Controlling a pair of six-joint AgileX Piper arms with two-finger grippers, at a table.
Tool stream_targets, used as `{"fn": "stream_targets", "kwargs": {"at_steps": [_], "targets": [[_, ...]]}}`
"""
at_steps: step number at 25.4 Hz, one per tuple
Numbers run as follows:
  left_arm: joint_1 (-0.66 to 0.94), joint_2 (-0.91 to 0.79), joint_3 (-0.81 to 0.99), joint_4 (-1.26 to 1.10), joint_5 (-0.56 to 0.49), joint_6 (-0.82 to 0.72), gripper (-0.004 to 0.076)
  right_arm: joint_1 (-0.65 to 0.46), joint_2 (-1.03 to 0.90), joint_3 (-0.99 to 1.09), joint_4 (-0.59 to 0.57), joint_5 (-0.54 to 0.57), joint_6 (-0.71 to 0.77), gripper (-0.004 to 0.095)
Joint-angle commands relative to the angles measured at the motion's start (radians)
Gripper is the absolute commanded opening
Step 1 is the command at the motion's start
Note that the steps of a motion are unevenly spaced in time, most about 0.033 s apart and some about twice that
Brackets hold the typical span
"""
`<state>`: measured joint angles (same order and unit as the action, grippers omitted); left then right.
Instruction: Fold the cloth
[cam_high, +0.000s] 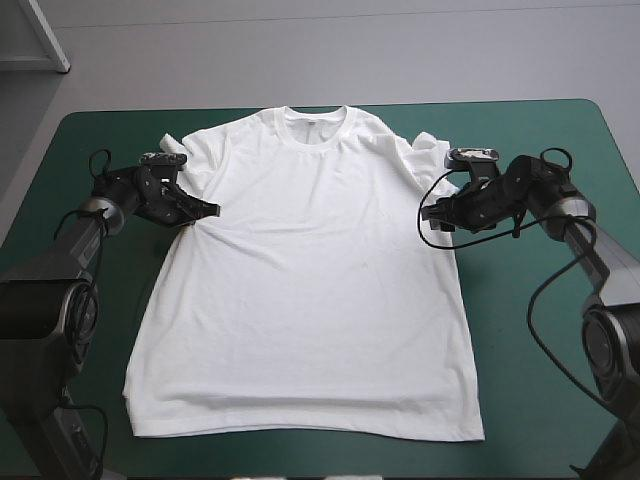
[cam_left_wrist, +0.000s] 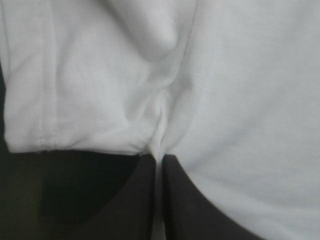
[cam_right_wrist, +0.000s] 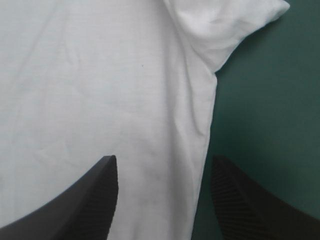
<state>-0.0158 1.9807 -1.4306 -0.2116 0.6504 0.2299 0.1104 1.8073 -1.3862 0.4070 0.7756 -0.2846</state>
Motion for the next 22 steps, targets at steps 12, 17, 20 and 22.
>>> {"fn": "stream_targets", "kwargs": {"at_steps": [12,17,20,22], "targets": [[-0.006,0.016,0.007,-0.029,0.046,-0.003,0.0019,0.019,0.097,-0.099,0.03,-0.085,-0.009,0.0486],[-0.006,0.016,0.007,-0.029,0.05,-0.003,0.0019,0.056,0.14,-0.099,0.061,-0.121,-0.007,0.0309],[-0.006,0.016,0.007,-0.027,0.057,-0.003,0.0019,0.065,0.142,-0.099,0.078,-0.15,-0.011,0.0019],[-0.004,-0.009,0.006,-0.025,0.073,0.017,0.0019,0.065,0.121,-0.103,0.082,-0.173,-0.011,-0.0017]]}}
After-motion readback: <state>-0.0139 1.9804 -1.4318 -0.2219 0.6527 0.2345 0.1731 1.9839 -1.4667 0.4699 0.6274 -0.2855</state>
